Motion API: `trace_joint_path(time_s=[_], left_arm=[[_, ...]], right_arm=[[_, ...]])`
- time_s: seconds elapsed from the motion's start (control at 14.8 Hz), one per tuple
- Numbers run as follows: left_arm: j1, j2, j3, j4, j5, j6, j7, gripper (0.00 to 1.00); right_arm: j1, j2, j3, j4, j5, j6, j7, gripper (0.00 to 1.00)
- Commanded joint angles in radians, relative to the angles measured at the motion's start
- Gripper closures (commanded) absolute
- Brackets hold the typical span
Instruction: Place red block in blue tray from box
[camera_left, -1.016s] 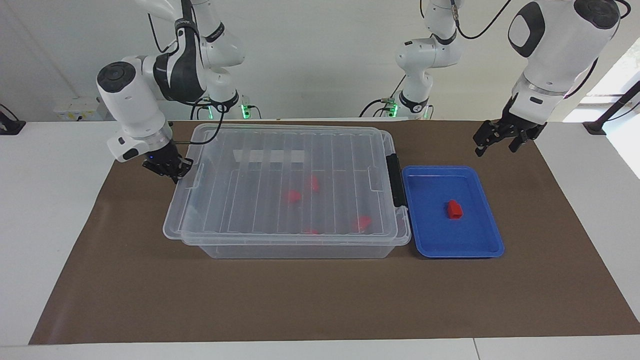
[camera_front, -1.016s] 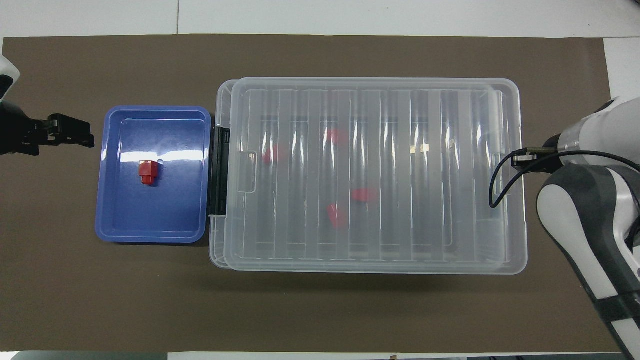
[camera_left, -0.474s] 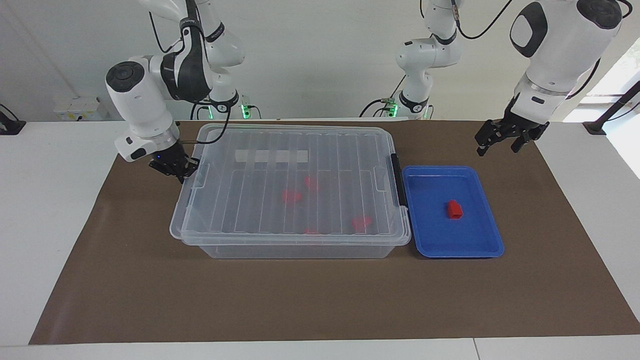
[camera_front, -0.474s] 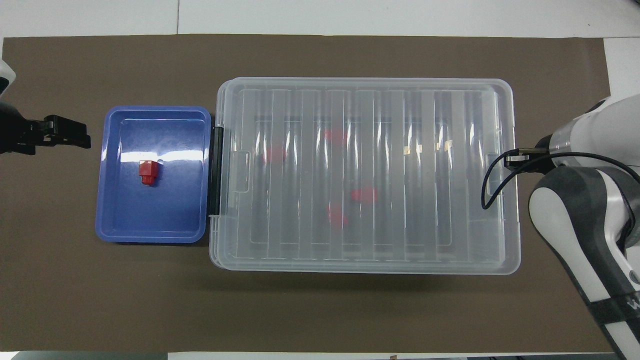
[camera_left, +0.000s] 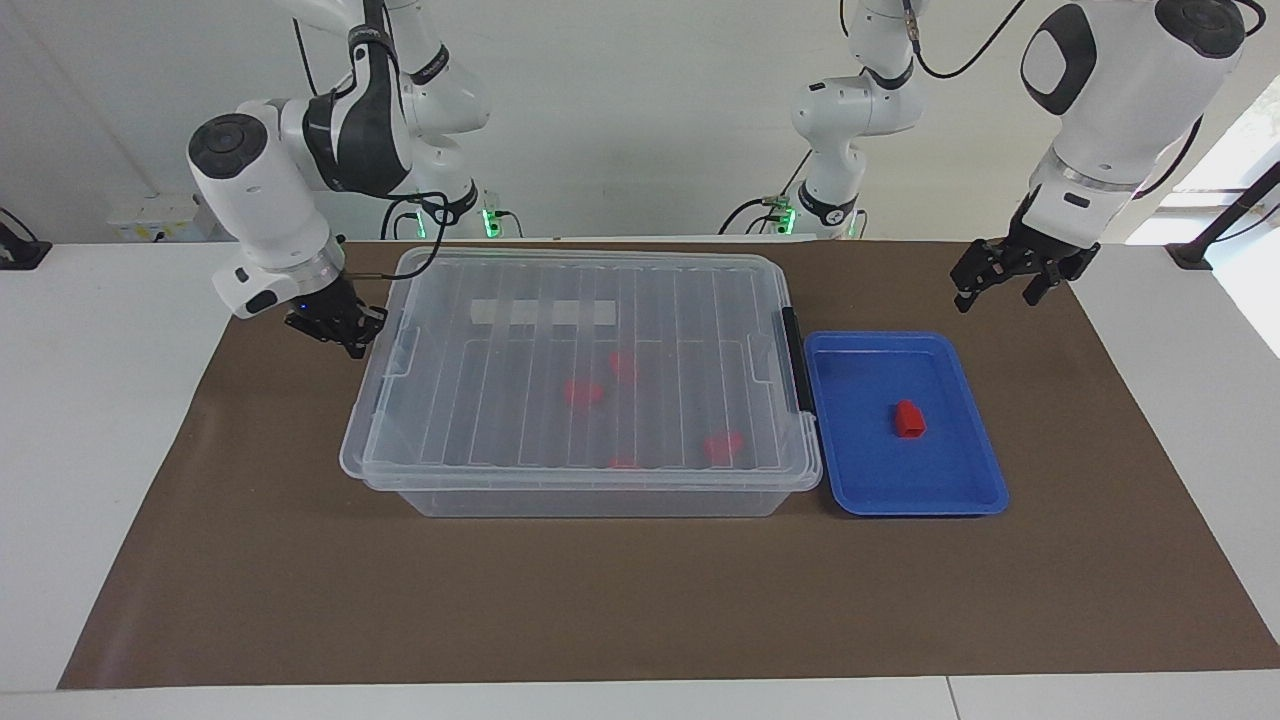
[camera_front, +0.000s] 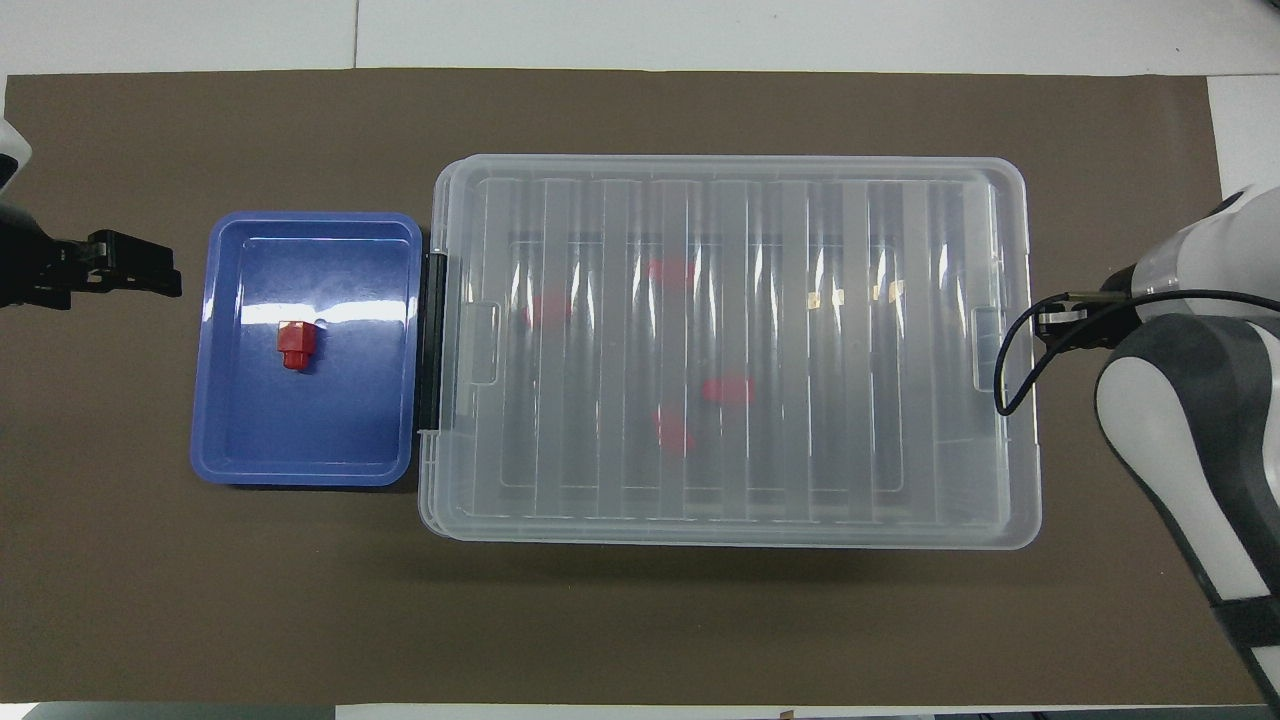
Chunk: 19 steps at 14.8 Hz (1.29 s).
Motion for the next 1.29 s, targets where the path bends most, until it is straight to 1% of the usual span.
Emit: trace_joint_path(time_s=[0.0,0.07,0.14,0.2,0.27,0.34,0.47,0.54,0.61,0.88,1.22], left_arm=[[0.011,-0.020,-0.005,-0.022,-0.001,0.014,0.008,0.00],[0.011,-0.020,-0.005,-0.022,-0.001,0.014,0.008,0.00],[0.011,-0.020,-0.005,-0.022,-0.001,0.014,0.008,0.00],[0.011,-0.020,-0.005,-0.022,-0.001,0.013,0.008,0.00],[0.011,-0.020,-0.005,-0.022,-0.001,0.014,0.008,0.00],[0.011,-0.020,-0.005,-0.022,-0.001,0.014,0.008,0.00],[0.011,-0.020,-0.005,-0.022,-0.001,0.012,0.008,0.00],[0.011,-0.020,-0.005,-0.022,-0.001,0.014,0.008,0.00],[0.011,-0.020,-0.005,-0.022,-0.001,0.014,0.008,0.00],[0.011,-0.020,-0.005,-0.022,-0.001,0.014,0.008,0.00],[0.011,-0.020,-0.005,-0.022,-0.001,0.014,0.008,0.00]], right_arm=[[-0.011,0.006,0.003,0.108,0.013,-0.111,-0.024,1.00],[-0.015,0.008,0.003,0.162,0.009,-0.160,-0.024,1.00],[-0.012,0.027,-0.002,0.212,0.001,-0.206,-0.024,1.00],[-0.003,0.056,-0.011,0.274,-0.002,-0.265,-0.023,1.00],[-0.001,0.095,-0.011,0.362,-0.006,-0.335,-0.020,1.00],[0.000,0.112,-0.014,0.406,-0.007,-0.369,-0.020,1.00],[-0.012,0.103,-0.014,0.409,0.006,-0.383,-0.018,1.00],[-0.017,0.098,-0.016,0.405,0.012,-0.379,-0.023,0.40],[-0.017,0.097,-0.017,0.402,0.010,-0.374,-0.026,0.00],[-0.012,0.087,-0.019,0.389,-0.003,-0.365,-0.015,0.00],[-0.017,0.090,-0.016,0.399,0.013,-0.351,-0.018,0.00]])
